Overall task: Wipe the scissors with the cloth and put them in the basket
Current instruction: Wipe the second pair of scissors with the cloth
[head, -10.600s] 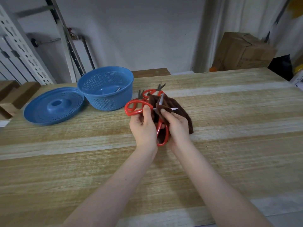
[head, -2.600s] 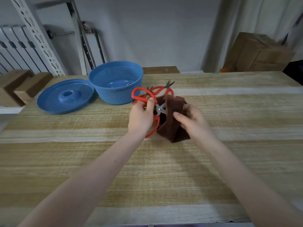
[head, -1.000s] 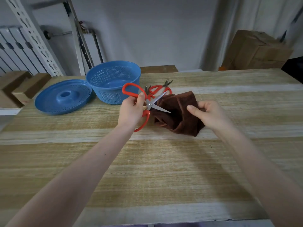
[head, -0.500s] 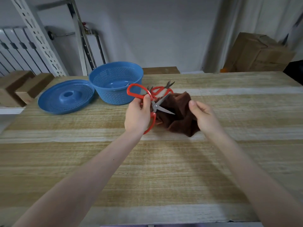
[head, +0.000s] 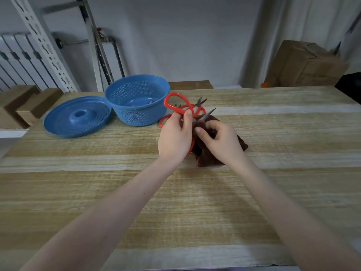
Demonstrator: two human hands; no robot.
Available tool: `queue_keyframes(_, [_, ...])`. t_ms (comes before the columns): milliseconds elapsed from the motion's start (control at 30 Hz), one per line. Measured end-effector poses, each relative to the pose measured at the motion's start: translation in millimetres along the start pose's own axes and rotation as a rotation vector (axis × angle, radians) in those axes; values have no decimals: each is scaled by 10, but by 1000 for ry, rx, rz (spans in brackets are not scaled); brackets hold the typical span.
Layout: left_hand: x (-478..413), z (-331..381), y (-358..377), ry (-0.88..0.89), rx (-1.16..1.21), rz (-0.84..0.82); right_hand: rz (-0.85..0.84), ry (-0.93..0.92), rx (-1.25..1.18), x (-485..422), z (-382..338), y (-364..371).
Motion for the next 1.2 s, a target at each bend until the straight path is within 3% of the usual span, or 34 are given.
queue_keyframes(200, [-12, -62, 2, -53, 92, -8, 33, 75, -134, 34, -28, 28])
queue_keyframes(500, [19, -77, 34, -188, 244, -19, -104, 125, -345, 57, -15, -63])
queue_keyframes(667, [55, 20, 113, -118, 198, -3, -75, 173, -403, 11, -43, -44])
queue_keyframes(1000, [39, -105, 79, -161, 230, -83, -243, 250, -360, 69, 65, -149])
queue_keyframes(1200, [18, -86, 79, -123, 165, -89, -258, 310, -423, 68, 105, -153])
Point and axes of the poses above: each hand's wrist, its own x-axis away from the middle knuckle, its own y-axis out of the palm, z = x × y, the point moved 2 cm from there along -x, towards the middle knuckle, and after that the axes turned 10 degrees about y, right-handed, at the moved point
